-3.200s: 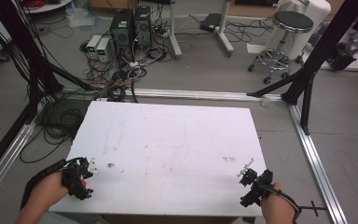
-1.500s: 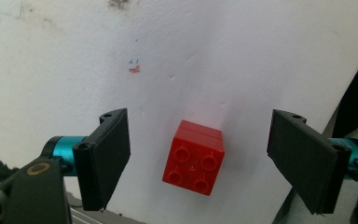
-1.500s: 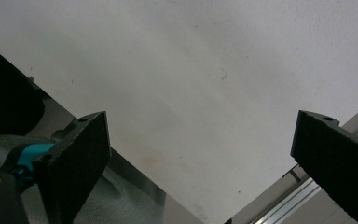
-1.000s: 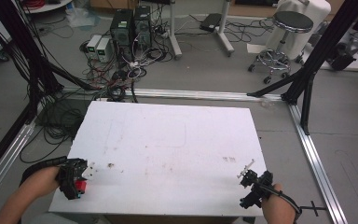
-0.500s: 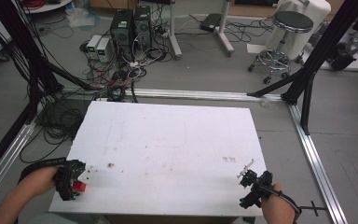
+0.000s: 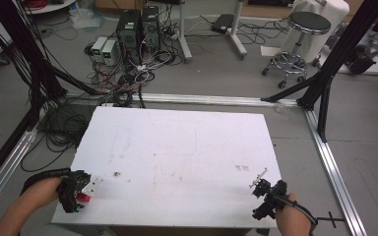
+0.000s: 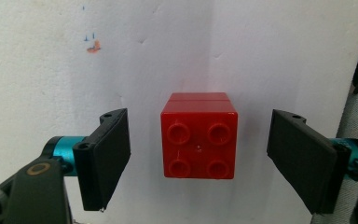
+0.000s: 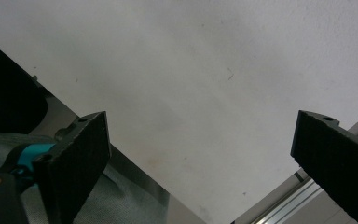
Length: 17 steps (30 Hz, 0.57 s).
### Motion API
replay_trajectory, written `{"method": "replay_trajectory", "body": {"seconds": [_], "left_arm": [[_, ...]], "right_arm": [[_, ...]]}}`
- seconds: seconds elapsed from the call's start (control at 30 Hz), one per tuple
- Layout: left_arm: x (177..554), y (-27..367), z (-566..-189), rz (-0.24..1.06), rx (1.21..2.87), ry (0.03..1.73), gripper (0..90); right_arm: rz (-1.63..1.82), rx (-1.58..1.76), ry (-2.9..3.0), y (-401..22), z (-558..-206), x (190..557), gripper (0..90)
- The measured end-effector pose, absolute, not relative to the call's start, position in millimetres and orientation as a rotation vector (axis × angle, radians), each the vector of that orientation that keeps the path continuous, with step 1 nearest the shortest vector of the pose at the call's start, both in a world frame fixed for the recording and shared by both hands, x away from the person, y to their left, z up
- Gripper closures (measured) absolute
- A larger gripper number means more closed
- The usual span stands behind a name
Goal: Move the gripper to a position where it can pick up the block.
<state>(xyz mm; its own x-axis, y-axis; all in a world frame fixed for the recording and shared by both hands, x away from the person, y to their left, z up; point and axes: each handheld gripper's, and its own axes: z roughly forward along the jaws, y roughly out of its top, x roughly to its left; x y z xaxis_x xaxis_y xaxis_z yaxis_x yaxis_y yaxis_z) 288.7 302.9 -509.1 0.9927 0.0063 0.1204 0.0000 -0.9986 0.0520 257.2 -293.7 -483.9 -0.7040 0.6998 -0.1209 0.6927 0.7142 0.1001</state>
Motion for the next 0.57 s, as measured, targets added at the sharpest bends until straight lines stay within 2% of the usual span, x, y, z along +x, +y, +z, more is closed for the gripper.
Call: {"method": "replay_trajectory", "body": {"seconds": [0.57], "left_arm": [[289.3,305.5,-515.7,0.154,3.087,0.004,21.7]], "right_arm": [[0.073,1.135,2.771,-294.3,-482.9,256.9,4.0]]}}
